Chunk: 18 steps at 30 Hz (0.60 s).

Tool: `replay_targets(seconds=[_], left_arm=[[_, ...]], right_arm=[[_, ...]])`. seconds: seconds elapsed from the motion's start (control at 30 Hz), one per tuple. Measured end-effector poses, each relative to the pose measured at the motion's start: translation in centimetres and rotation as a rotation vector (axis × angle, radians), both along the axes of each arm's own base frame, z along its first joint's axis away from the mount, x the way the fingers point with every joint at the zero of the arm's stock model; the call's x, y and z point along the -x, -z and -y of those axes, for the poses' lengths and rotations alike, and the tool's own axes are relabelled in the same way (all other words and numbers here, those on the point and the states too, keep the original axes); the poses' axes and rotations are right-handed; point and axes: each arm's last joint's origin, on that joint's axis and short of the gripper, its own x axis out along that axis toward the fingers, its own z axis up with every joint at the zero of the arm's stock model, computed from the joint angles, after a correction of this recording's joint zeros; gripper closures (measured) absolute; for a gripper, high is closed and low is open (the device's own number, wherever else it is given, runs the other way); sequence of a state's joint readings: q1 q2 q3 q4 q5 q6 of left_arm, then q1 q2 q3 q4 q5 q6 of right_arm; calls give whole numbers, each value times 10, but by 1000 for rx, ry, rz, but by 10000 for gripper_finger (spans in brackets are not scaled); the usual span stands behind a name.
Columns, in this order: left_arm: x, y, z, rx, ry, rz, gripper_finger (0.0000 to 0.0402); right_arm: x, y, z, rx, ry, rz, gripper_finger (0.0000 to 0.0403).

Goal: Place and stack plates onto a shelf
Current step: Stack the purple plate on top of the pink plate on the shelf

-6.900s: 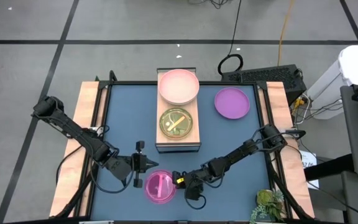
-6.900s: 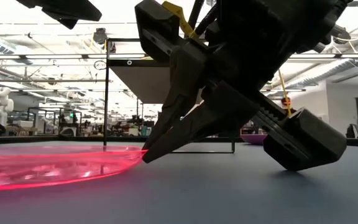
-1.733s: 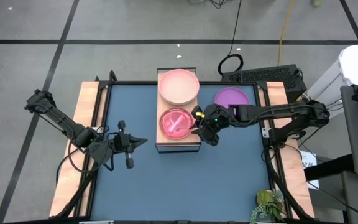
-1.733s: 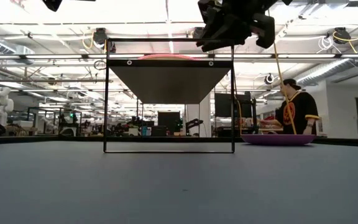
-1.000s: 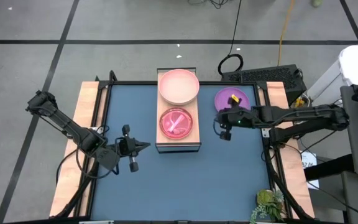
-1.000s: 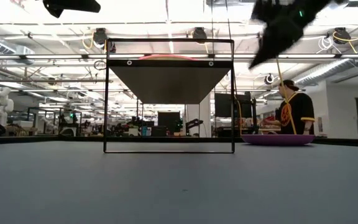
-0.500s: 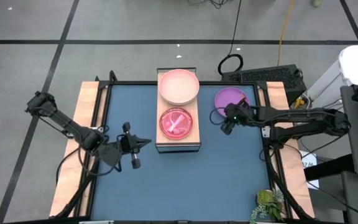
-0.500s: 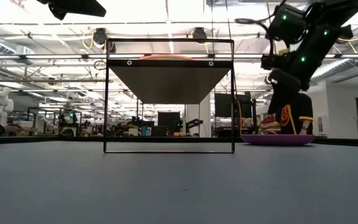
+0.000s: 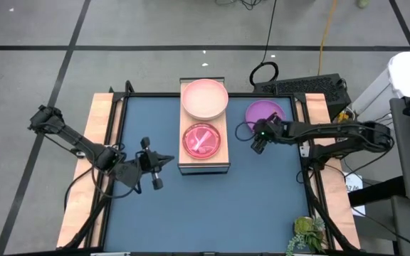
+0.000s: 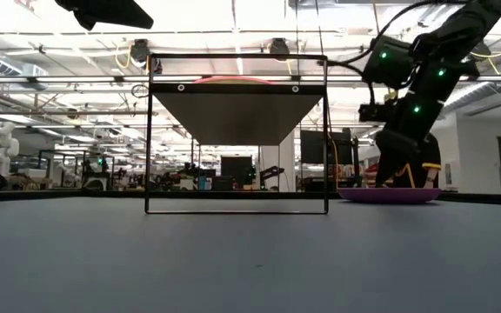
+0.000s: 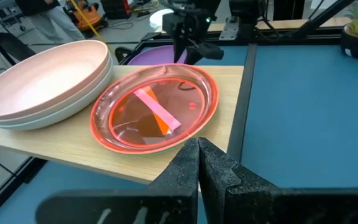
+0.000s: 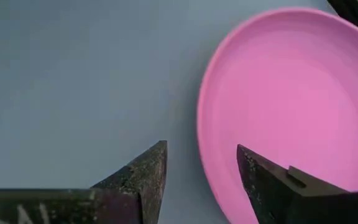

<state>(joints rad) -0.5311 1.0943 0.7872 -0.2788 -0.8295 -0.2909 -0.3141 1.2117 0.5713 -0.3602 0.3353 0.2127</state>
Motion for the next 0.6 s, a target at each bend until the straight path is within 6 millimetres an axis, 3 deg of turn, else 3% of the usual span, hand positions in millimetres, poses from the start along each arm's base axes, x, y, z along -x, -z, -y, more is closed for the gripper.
replay_targets(seconds=[0.33,0.47,0.6], left_arm=[[0,0,-1,0,-5,-1,398],[0,0,-1,-2,-4,-2,398],[0,0,-1,-5,-4,-6,398]], right_arm=[[-7,21,8,-11,-17,-96,259],[-7,22,8,-13,-15,-100,303],[-6,20,8,-7,-28,-101,373]])
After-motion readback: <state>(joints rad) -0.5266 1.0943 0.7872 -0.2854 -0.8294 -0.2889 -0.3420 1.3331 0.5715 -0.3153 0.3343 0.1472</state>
